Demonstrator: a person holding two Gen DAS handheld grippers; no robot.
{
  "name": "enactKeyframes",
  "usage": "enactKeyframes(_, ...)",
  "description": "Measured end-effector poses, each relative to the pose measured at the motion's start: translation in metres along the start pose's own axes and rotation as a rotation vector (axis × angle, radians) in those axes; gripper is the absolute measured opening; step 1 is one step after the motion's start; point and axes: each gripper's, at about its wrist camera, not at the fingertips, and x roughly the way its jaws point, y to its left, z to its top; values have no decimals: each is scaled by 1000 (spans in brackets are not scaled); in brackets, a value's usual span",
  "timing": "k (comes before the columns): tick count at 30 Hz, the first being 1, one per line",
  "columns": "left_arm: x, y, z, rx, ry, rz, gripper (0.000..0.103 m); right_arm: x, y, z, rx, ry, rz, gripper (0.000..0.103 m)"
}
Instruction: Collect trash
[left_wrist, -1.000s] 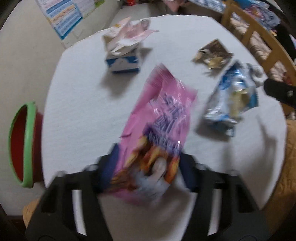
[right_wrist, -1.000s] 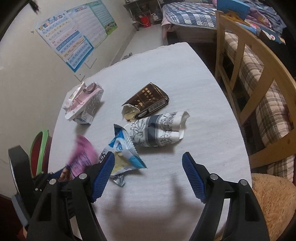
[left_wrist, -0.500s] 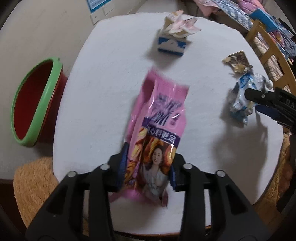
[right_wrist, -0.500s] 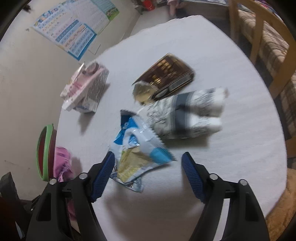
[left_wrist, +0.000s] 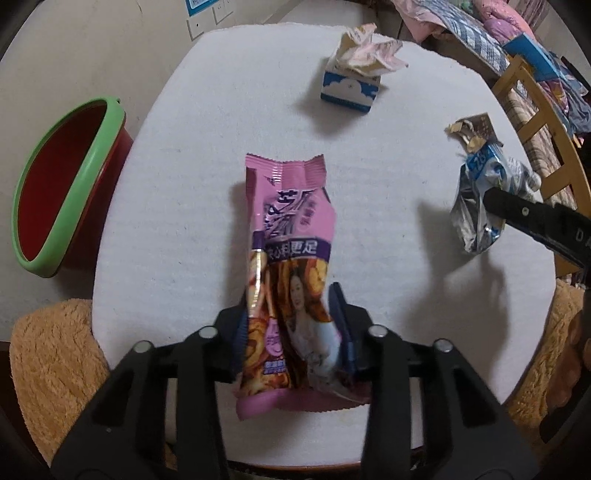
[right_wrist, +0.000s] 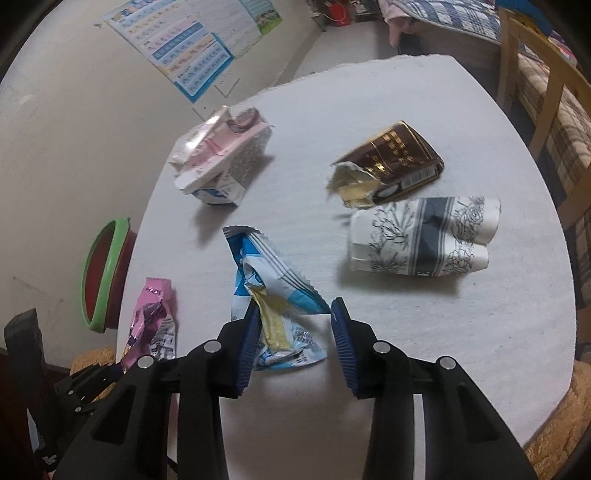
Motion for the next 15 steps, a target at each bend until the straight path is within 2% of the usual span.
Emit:
enactKeyframes(8, -36, 22, 4, -45, -98, 28, 32, -21, 30, 5, -61, -72, 22, 37)
enactKeyframes(15, -56, 29, 14, -45, -169, 73, 32, -22, 56, 6, -114, -72, 40, 38)
